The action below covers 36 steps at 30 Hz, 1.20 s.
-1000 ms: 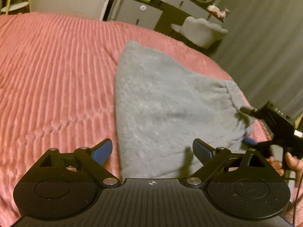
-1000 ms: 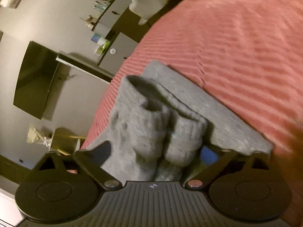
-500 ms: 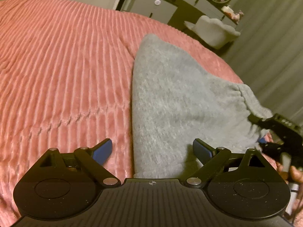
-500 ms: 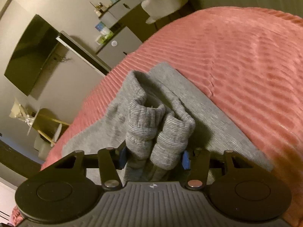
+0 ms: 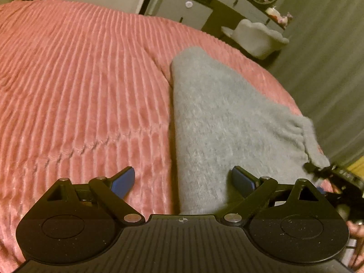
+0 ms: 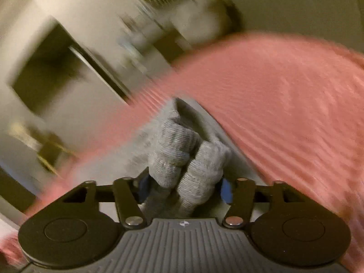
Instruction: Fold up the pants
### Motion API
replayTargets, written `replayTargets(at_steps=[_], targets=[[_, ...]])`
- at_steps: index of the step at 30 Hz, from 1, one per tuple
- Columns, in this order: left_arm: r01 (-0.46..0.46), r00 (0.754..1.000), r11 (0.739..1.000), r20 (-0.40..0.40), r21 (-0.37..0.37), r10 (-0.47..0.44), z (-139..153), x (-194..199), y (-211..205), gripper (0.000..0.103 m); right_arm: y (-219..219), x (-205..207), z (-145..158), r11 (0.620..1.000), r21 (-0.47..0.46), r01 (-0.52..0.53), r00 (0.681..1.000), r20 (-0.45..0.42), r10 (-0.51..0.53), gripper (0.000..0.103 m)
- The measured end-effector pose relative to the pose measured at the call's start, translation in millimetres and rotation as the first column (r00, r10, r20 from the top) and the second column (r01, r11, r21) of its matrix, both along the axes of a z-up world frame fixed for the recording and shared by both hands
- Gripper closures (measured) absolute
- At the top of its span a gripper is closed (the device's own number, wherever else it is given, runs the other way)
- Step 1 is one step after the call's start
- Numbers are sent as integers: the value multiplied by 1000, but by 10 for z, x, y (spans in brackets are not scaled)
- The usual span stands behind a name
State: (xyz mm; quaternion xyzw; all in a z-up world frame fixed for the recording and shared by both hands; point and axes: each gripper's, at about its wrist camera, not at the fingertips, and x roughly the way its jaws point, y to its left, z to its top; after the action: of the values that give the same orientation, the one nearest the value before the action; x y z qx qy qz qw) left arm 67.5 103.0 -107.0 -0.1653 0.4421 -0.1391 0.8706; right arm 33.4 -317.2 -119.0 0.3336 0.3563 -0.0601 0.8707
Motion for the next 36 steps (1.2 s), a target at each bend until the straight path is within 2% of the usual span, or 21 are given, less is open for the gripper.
replayTargets(at_steps=[1, 4, 7, 11, 13, 15, 17, 20, 22, 23, 25, 29, 32, 36], targets=[[0, 1000, 1000, -2, 5, 1, -7, -2, -1, 8, -12, -35, -2, 1000, 9, 0, 999, 34, 0, 36], [-4, 1000, 1000, -1, -5, 4, 10, 0, 22, 8, 29, -47, 80, 998, -23, -64, 996, 53, 65, 17], [-3, 1000, 1000, 5, -6, 3, 29, 11, 16, 8, 140, -66, 148, 990, -97, -102, 993, 47, 107, 15], [-7, 1000, 1000, -9, 11, 7, -24, 31, -15, 7, 231, -168, 389, 986, -147, -80, 991, 92, 94, 10], [-5, 1000, 1000, -16, 12, 5, -49, 38, -30, 7, 266, -256, 500, 974, -227, -28, 990, 129, 59, 5], [6, 1000, 1000, -13, 23, -6, -55, 41, -50, 7, 354, -294, 632, 930, -367, 6, 983, 172, 62, 4], [16, 1000, 999, -8, 33, -16, -63, 42, -64, 6, 424, -267, 667, 903, -431, -7, 978, 184, 95, 4], [19, 1000, 1000, -17, 25, -18, -99, 49, -51, 6, 478, -126, 519, 902, -417, -109, 982, 96, 163, 4], [18, 999, 1000, -27, 15, -17, -92, 74, -32, 6, 494, 17, 279, 884, -437, -164, 986, -78, 145, 4], [18, 999, 1000, -31, 13, -18, -81, 75, -24, 6, 458, 37, 185, 894, -411, -177, 983, -124, 138, 4], [20, 999, 1000, -29, 16, -19, -33, 89, -15, 6, 373, -24, 147, 922, -359, -145, 989, -85, 122, 4], [24, 1000, 1000, -15, 0, -24, 17, 178, 3, 6, 223, -17, 290, 938, -309, -156, 988, -72, 140, 4], [27, 1000, 999, -16, -26, -27, 40, 296, -6, 6, 159, 13, 350, 932, -328, -156, 988, -39, 151, 4], [29, 999, 999, -31, -40, -30, 43, 411, -48, 6, 107, 179, 279, 925, -317, -208, 978, -48, 203, 4]])
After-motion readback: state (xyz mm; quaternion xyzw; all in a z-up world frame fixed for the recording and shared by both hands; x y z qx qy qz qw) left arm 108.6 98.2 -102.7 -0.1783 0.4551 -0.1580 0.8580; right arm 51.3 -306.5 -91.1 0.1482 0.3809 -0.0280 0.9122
